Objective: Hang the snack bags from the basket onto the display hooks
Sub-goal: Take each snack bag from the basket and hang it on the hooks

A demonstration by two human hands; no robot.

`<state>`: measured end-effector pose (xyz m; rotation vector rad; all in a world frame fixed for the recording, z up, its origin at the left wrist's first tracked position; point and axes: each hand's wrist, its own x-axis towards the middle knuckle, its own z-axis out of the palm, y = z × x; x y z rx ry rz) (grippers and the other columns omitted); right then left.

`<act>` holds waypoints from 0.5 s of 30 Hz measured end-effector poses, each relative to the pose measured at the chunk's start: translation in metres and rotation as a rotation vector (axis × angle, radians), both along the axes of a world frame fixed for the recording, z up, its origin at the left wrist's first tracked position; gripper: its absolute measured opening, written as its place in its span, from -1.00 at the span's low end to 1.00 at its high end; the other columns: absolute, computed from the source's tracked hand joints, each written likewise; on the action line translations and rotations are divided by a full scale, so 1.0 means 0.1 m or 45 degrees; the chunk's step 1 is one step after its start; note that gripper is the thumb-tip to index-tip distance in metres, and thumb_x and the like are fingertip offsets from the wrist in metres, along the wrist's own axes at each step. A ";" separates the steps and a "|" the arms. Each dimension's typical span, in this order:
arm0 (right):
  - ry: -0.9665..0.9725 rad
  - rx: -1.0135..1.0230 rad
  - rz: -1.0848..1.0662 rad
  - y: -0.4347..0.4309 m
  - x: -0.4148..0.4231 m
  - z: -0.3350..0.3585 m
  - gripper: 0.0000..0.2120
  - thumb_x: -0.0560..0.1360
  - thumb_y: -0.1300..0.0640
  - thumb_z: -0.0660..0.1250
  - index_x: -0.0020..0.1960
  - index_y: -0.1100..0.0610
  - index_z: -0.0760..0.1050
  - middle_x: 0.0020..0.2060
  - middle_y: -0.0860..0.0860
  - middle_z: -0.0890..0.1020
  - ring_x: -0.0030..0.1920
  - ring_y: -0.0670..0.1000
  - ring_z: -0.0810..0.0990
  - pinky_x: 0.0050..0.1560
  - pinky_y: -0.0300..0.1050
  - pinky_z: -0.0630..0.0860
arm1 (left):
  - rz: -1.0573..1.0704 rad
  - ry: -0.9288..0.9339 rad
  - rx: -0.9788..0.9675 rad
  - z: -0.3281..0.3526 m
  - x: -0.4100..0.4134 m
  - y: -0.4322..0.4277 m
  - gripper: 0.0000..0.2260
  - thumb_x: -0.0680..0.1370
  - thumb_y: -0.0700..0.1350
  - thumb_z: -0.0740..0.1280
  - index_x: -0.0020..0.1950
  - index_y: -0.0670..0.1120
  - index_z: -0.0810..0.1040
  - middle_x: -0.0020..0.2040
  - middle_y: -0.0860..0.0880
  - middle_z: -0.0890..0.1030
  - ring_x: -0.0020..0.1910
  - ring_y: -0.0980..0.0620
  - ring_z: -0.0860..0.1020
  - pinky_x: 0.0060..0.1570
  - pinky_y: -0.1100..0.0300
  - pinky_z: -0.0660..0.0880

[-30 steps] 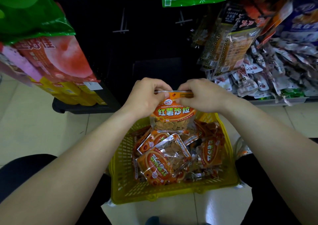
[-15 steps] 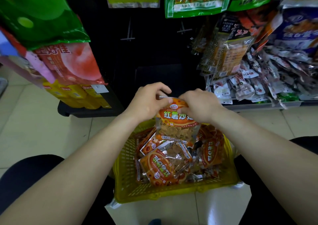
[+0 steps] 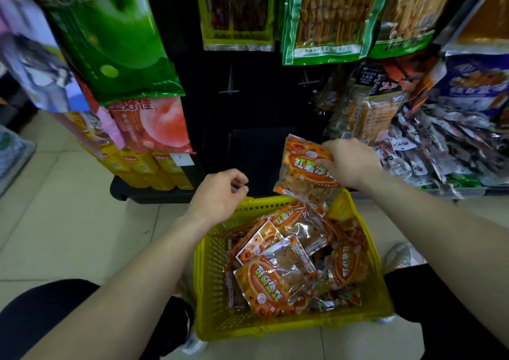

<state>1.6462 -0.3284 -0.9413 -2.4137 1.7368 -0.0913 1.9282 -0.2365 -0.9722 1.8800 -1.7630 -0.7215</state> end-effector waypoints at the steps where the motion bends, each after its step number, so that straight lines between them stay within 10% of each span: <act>1: -0.010 -0.005 0.006 -0.09 0.04 -0.01 -0.66 0.57 -0.17 0.27 0.25 -0.02 0.50 0.06 0.13 0.63 0.12 0.24 0.56 -0.15 0.03 0.48 | 0.002 -0.014 0.012 -0.02 0.02 -0.03 -0.88 0.55 -0.07 0.42 0.09 0.03 0.64 -0.10 0.15 0.64 -0.12 0.23 0.59 -0.06 0.20 0.57; 15: -0.018 -0.085 0.011 -1.50 0.88 -1.10 -0.70 0.58 -0.14 0.27 0.23 -0.04 0.52 -0.01 0.08 0.64 -0.03 0.18 0.63 -0.26 -0.06 0.41 | 0.002 -0.078 0.289 -1.19 -0.02 -1.24 -0.57 0.57 0.02 0.37 0.43 0.08 0.43 0.31 0.03 0.56 0.21 0.05 0.56 0.25 0.04 0.51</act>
